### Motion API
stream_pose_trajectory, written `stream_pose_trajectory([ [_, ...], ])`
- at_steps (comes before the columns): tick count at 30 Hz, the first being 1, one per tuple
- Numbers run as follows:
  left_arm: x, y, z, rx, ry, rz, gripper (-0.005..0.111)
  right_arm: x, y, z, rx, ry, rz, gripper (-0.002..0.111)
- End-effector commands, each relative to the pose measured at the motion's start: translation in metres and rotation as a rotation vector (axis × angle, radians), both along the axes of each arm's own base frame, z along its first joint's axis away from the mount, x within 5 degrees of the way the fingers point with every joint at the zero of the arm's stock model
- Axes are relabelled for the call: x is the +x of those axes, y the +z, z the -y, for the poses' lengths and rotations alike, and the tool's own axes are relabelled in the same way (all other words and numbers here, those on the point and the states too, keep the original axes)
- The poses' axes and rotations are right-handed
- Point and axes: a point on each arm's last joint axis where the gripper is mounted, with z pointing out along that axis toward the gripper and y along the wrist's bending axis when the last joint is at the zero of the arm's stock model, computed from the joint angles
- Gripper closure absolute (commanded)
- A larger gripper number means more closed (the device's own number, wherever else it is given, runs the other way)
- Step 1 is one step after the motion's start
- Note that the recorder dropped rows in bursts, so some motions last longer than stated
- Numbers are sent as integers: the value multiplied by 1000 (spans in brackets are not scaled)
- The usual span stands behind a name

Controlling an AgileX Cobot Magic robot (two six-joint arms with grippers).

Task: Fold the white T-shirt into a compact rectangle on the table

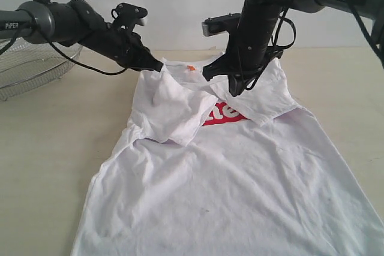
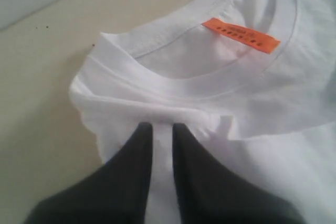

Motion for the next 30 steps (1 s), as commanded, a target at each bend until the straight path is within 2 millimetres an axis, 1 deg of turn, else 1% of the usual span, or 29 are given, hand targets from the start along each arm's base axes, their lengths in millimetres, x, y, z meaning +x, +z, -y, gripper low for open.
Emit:
stream_pose_trajectory([
  [1, 8, 16, -6, 11, -4, 53, 66, -5, 3, 2, -1, 15, -50, 108],
  [2, 10, 18, -8, -1, 6, 58, 59, -5, 3, 2, -1, 15, -52, 108],
  [4, 12, 23, -7, -4, 3, 77, 51, -6, -6, 2, -8, 22, -75, 108],
  [6, 13, 26, -7, 18, -25, 102, 51, -9, -15, 3, -13, 40, -103, 108],
  [9, 14, 26, -8, 68, -76, 147, 56, -16, -28, 3, -3, 47, -152, 108],
  [12, 14, 22, -8, 163, -181, 203, 67, -22, -38, 1, 21, 57, -186, 108],
  [15, 15, 17, -10, 222, -249, 234, 77, -24, -42, 0, 37, 57, -200, 108],
  [17, 15, 16, -10, 250, -282, 251, 78, -25, -42, 0, 37, 57, -202, 108],
  [19, 14, 12, -9, 257, -302, 241, 76, -25, -42, 0, 38, 59, -202, 108],
  [22, 12, 5, -9, 252, -318, 214, 66, -25, -43, 0, 37, 66, -203, 108],
  [23, 13, 3, -9, 253, -317, 211, 62, -24, -44, 0, 36, 69, -205, 108],
  [26, 13, 0, -9, 254, -316, 207, 54, -24, -46, 0, 36, 69, -204, 108],
  [30, 11, -5, -8, 259, -346, 194, 53, -24, -46, -1, 44, 67, -203, 108],
])
